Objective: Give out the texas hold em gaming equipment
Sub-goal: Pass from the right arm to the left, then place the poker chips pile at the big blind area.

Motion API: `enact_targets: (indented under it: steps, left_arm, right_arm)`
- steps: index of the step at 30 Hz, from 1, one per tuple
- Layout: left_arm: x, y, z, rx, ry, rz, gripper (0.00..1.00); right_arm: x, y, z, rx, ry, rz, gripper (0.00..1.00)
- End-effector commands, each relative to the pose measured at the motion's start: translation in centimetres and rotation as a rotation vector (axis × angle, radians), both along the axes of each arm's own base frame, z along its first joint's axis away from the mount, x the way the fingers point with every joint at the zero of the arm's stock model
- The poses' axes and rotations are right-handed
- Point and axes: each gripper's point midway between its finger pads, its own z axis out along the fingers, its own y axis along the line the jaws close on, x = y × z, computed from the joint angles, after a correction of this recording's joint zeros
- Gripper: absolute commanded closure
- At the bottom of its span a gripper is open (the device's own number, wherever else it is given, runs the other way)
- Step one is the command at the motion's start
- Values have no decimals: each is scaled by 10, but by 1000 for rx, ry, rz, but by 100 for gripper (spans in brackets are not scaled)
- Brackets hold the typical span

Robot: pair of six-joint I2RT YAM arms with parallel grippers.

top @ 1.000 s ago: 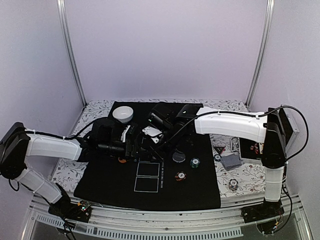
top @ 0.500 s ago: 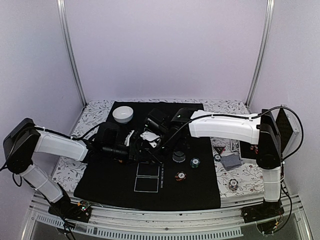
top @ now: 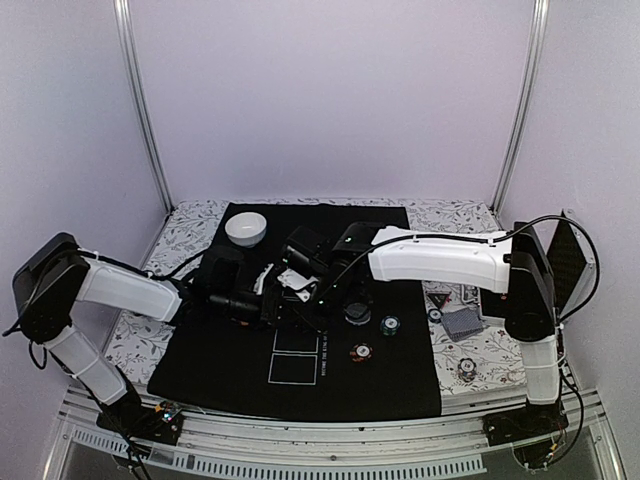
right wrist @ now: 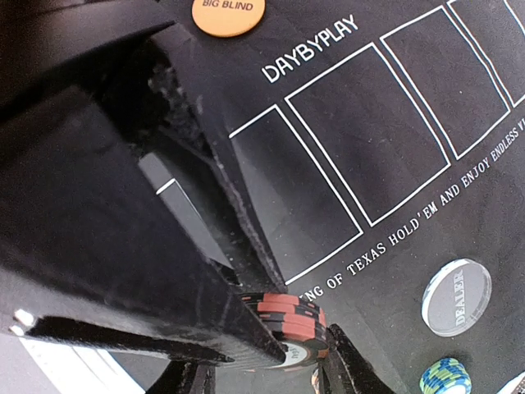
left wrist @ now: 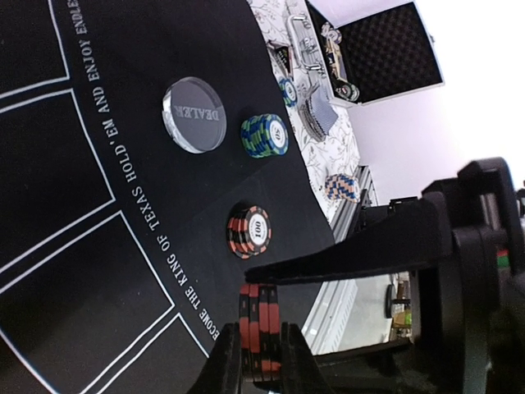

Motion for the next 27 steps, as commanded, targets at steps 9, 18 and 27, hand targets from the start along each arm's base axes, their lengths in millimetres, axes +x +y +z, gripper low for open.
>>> enact_targets:
  steps: [9, 18, 27]
  left_arm:
    - [-11, 3, -17, 74, 8, -50, 100]
    - [1, 68, -35, 208, 14, 146, 100]
    - [33, 182, -32, 203, 29, 576, 100]
  right_arm:
    - [6, 6, 5, 11, -34, -2, 68]
    - [6, -6, 25, 34, -72, -25, 15]
    - [13, -25, 29, -17, -131, -57, 6]
